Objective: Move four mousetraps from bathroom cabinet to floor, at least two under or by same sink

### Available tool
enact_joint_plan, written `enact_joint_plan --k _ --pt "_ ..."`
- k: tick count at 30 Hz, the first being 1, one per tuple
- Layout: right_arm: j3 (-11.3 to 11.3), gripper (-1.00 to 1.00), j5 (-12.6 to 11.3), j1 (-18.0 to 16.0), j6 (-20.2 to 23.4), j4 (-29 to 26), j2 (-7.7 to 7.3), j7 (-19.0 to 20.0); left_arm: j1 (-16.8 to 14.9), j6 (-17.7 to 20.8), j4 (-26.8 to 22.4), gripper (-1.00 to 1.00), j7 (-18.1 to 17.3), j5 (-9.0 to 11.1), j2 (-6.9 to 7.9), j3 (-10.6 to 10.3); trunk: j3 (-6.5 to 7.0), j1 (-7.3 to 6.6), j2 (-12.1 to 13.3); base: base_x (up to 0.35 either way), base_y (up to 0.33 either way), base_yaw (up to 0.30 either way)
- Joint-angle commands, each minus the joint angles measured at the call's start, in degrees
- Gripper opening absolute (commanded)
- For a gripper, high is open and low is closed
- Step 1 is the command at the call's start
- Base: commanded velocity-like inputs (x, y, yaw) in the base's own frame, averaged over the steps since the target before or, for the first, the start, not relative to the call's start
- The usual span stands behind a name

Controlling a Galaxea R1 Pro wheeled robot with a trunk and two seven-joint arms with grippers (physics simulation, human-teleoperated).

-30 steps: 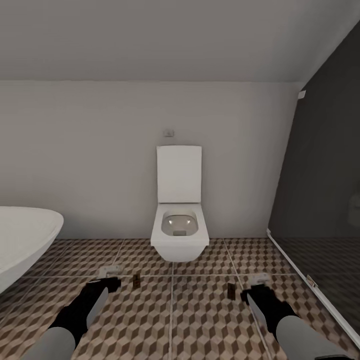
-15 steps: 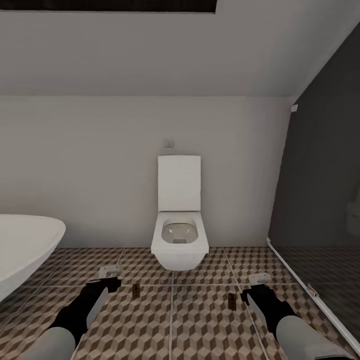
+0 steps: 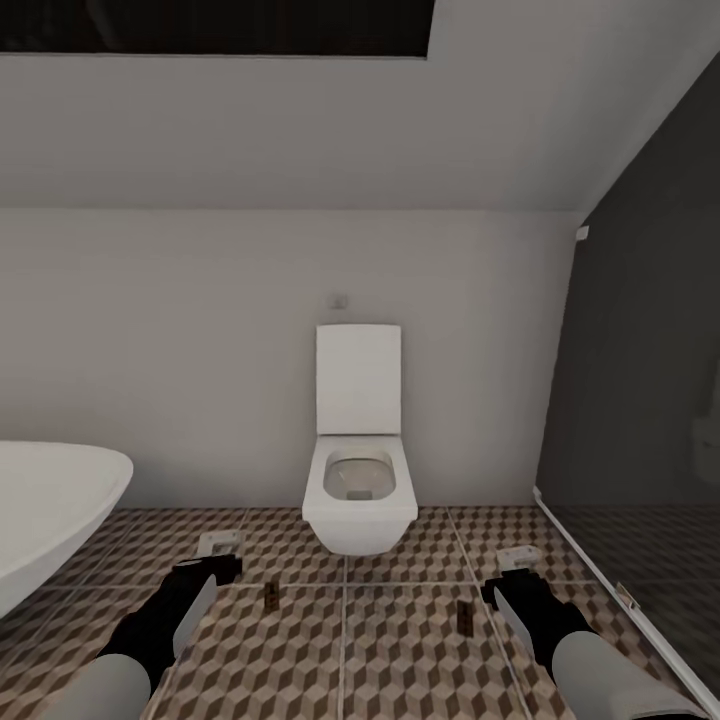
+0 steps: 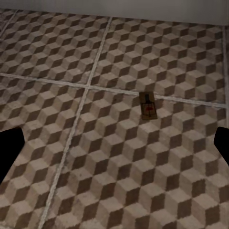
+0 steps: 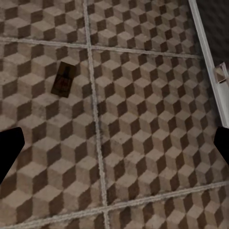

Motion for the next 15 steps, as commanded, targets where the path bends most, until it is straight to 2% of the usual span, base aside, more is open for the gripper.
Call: enact_joint_plan --k 1,15 --pt "0.4 1.00 0.2 0.0 0.5 -0.1 -0.04 -0.1 0.0 0.2 -0.1 1.00 0.5 0.6 0.09 -0.4 0.11 -0.24 0.4 0.000 0.000 0.000" --pt "0.4 1.00 0.2 0.0 0.5 -0.1 0.01 -0.1 0.0 0.2 0.0 1.00 0.6 0.6 0.09 -0.4 2.63 -3.31 6.0 0.000 0.000 0.000"
